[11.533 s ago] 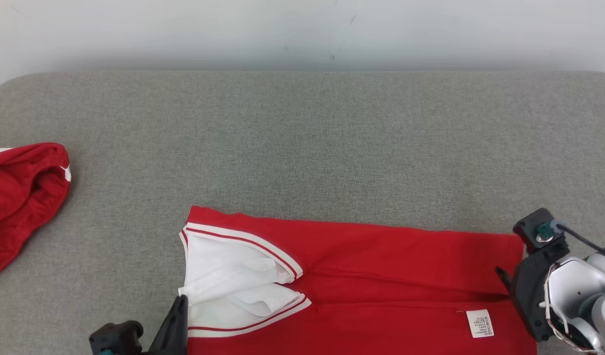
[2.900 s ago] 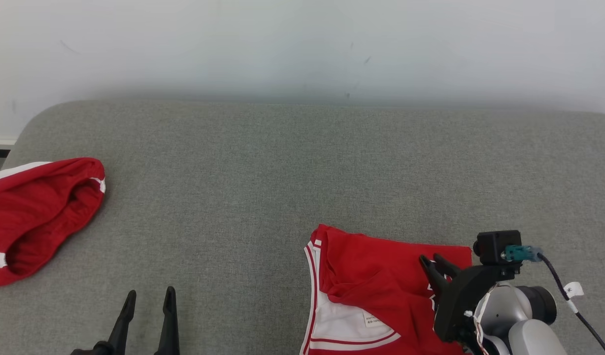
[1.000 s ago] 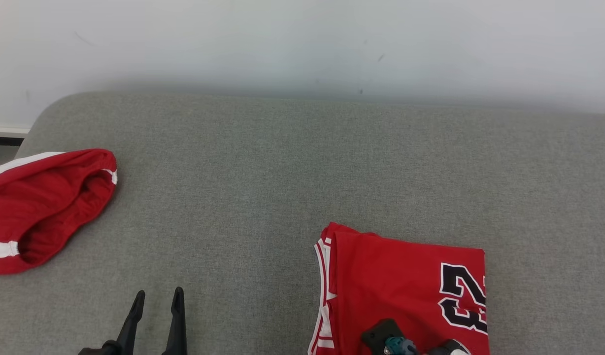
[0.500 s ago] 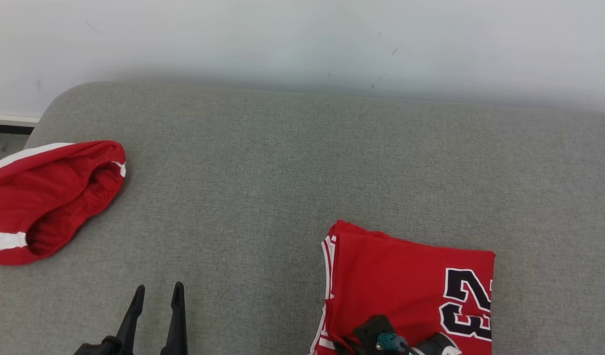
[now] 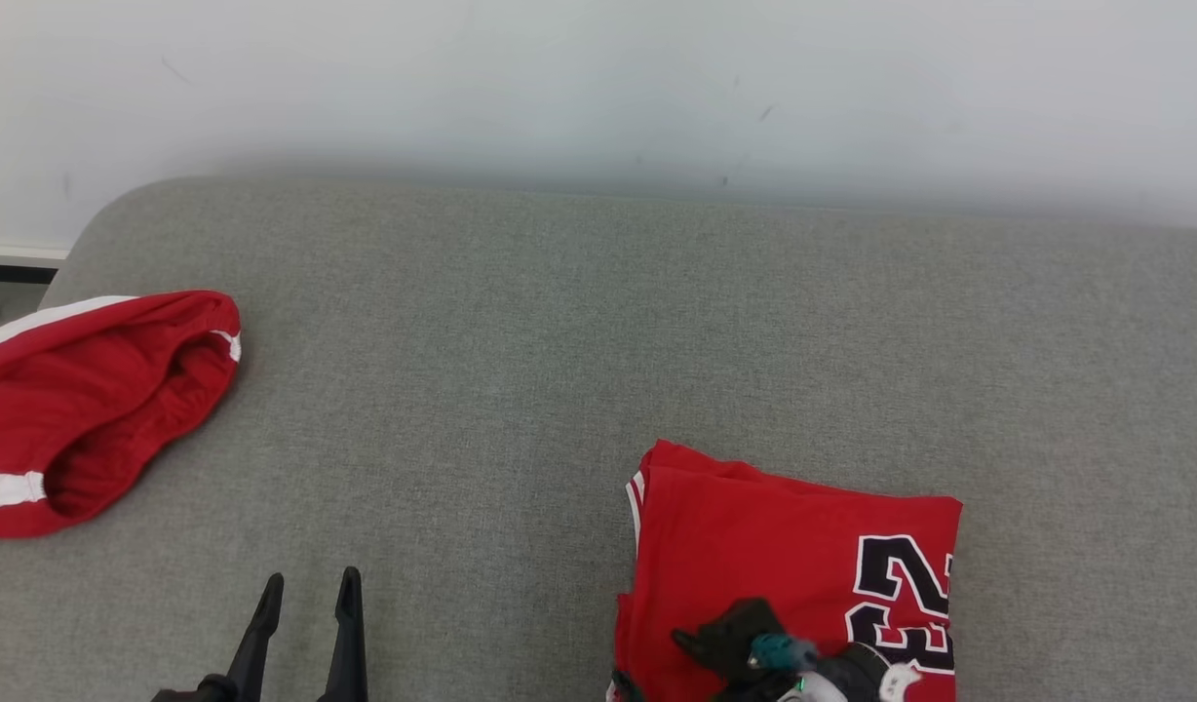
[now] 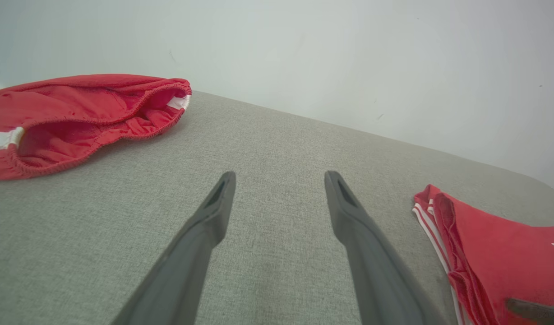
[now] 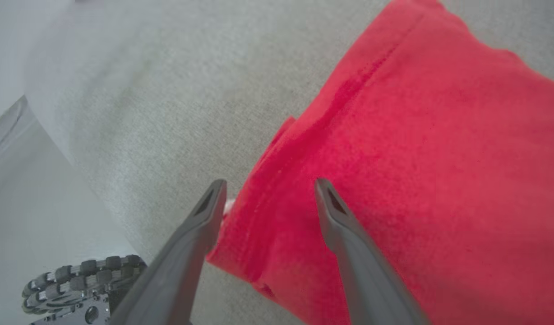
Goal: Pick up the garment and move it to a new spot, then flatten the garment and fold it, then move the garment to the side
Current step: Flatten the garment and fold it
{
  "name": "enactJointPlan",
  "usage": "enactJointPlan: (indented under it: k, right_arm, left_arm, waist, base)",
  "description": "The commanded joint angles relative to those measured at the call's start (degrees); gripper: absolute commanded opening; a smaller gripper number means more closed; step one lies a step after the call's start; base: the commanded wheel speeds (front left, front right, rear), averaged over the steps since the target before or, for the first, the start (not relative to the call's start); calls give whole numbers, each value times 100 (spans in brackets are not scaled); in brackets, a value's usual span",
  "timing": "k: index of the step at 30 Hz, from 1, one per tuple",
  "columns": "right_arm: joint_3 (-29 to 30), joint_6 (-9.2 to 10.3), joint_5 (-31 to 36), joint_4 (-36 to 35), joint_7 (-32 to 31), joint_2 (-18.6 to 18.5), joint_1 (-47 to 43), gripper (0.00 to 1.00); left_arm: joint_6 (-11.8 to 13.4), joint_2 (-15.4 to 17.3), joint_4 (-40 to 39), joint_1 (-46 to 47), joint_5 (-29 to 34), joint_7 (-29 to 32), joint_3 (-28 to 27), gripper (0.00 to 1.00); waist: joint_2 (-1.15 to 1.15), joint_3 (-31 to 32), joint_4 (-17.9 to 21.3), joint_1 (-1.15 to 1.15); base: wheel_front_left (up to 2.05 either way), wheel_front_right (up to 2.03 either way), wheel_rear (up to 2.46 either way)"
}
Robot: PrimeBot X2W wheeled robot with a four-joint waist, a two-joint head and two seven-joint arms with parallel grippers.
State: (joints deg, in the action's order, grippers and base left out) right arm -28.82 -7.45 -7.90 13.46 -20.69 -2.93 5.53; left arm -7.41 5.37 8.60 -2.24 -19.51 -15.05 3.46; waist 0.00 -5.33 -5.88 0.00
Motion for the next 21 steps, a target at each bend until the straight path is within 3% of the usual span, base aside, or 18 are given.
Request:
enactJointPlan:
  k: [1, 5, 12, 16, 21]
  right_arm:
    - [68, -8, -277, -300, -133, 8, -156, 100]
    - [290, -8, -850, -1121, -554, 4, -367, 100]
    - [1173, -8, -928, -2183, -753, 5, -716, 100]
    - [1869, -7, -799, -2404, -427, 6, -788, 100]
    - [2510, -8, -640, -2138, 427, 6, -819, 100]
  left_arm:
    - [-8, -18, -2, -59, 42, -19, -29, 100]
    - [5, -17, 13, -87, 57, -19, -79, 100]
    - [45, -35, -30, -123, 114, -19, -144, 100]
    - [64, -58, -99, -146, 129, -19, -212, 100]
    - [80, -98, -106, -197, 165, -19, -280, 100]
  waist:
    - [0, 24, 22, 0]
    - [0, 77, 87, 0]
    - [0, 191, 216, 0]
    - [0, 295, 300, 0]
    - [0, 511, 351, 0]
  base:
    - [0, 0, 0]
    - [0, 0, 0]
    - [0, 0, 0]
    - [0, 0, 0]
    - [0, 0, 0]
